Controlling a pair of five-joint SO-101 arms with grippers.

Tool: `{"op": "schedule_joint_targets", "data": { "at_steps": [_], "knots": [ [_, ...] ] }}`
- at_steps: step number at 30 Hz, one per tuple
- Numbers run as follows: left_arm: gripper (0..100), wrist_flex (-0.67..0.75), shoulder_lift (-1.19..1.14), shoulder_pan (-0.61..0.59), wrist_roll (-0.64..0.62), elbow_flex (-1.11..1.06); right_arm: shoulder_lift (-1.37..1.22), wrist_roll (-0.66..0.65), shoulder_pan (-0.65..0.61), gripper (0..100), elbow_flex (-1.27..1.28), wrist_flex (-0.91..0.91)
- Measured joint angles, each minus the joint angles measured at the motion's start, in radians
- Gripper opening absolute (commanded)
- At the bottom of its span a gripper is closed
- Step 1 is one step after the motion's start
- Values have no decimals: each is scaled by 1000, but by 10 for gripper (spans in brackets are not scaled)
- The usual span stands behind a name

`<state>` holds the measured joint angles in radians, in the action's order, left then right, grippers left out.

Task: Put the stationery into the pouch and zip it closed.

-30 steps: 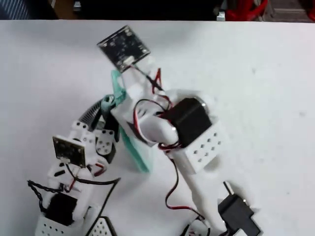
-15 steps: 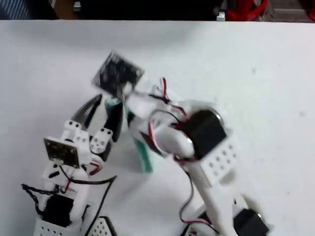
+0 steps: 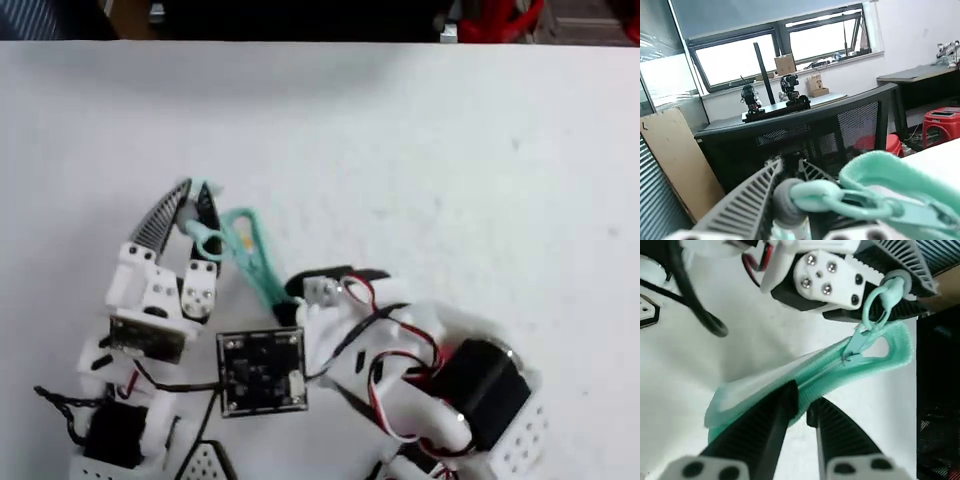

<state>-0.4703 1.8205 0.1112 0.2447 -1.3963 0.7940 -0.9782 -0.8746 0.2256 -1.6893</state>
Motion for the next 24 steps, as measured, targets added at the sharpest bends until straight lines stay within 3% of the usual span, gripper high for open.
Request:
{"op": "schedule_joint_targets", "data": {
  "at_steps": [15,24],
  "knots": [
    [23,-18,2,-141,57,-2,12,-77,-2,22,81,2],
    [23,169,0,-216,44,-124,106,-226,-2,21,238,2]
  ]
}}
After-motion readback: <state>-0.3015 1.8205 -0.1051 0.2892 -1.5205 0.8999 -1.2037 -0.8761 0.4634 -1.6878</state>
